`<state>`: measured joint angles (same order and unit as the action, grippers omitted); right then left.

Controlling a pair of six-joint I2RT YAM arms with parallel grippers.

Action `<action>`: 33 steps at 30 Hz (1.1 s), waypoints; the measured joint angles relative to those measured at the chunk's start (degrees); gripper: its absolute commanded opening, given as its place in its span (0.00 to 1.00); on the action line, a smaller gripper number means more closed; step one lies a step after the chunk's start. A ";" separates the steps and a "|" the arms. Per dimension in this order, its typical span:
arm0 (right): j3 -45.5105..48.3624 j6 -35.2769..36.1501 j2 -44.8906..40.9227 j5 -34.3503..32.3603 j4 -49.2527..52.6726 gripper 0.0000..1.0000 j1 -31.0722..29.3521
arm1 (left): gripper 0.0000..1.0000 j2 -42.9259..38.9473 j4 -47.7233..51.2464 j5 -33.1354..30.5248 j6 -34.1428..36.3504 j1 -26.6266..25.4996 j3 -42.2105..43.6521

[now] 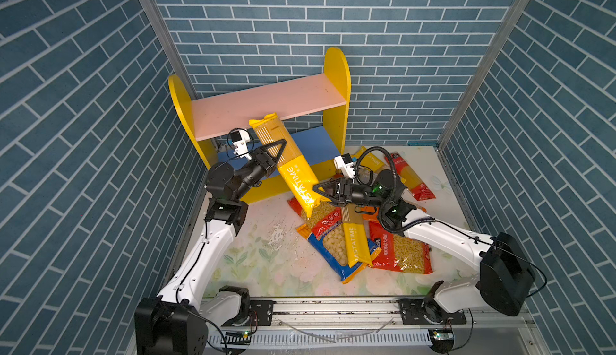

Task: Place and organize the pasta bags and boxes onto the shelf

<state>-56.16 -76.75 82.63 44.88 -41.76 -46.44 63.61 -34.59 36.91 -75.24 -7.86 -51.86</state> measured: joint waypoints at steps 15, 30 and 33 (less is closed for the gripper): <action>-15.63 -1.46 11.02 0.22 1.16 0.10 -1.97 | 0.56 -0.72 4.81 2.16 -2.99 10.23 -4.90; -41.03 -5.05 25.33 -4.15 9.14 0.01 -3.06 | 0.77 -6.93 12.26 1.79 -1.73 12.87 -5.64; -45.51 -5.42 27.47 -8.70 12.90 0.01 -3.50 | 0.81 -10.64 15.82 2.01 0.15 12.85 -4.02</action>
<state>-101.67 -82.17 110.10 36.18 -28.86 -49.93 52.97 -18.76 38.92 -75.09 4.99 -55.88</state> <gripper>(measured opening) 0.170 0.789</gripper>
